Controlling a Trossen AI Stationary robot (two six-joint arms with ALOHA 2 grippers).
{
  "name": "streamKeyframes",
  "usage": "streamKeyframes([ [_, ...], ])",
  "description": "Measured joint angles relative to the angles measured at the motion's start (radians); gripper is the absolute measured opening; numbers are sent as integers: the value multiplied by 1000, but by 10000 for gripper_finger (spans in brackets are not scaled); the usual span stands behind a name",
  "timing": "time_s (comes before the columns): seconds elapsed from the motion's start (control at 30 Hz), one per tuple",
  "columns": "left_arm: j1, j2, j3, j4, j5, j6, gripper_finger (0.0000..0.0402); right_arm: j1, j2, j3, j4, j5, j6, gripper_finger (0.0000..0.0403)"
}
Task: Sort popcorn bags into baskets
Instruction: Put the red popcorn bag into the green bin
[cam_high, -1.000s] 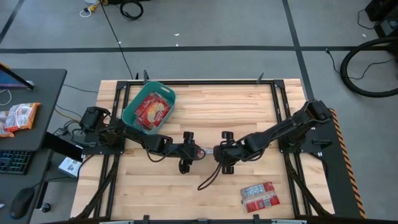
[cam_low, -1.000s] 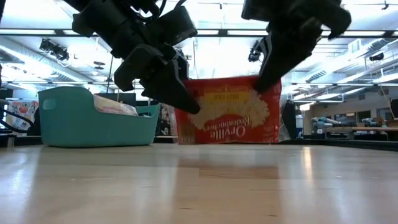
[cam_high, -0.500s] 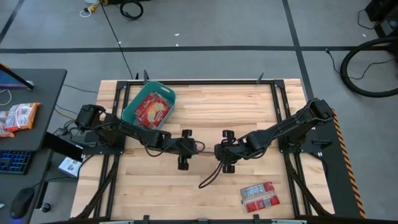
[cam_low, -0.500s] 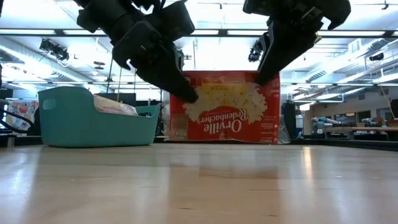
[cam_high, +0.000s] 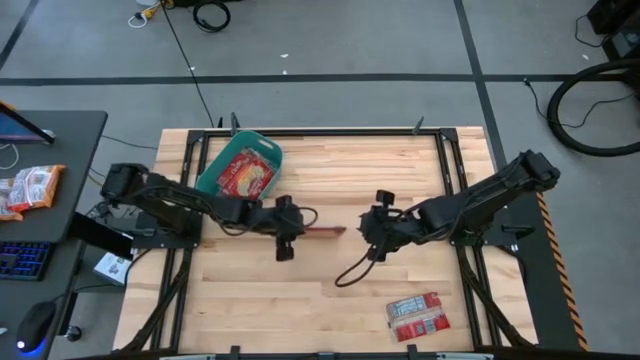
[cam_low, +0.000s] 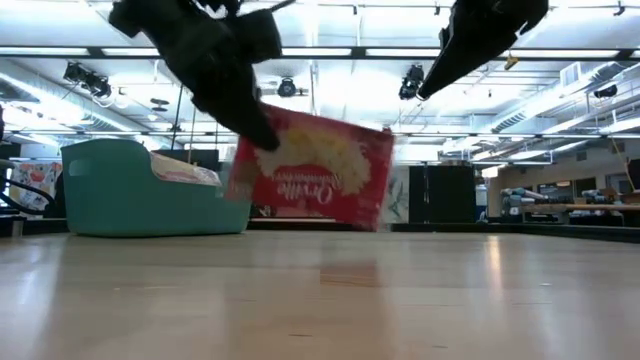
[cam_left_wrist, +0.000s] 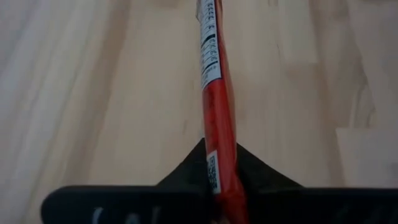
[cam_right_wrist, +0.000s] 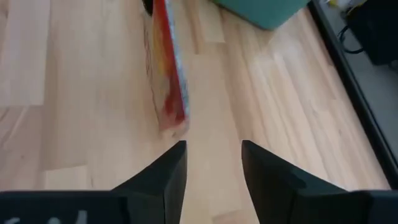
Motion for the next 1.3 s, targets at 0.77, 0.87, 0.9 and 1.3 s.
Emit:
streamKeyframes([
  [0.77,29,-503,-81,-472,-422,-379,34,-4,-87,-236,341,5,-138,158],
  [0.87,29,-578,-136,-456,-436,-416,33,-7,-89,-242,357,5,-159,158],
  [0.9,31,-602,-157,-455,-444,-434,33,-9,-89,-243,360,5,-163,158],
  [1.3,35,-829,-339,-510,-600,-720,34,-20,-90,-241,408,-32,-213,158],
])
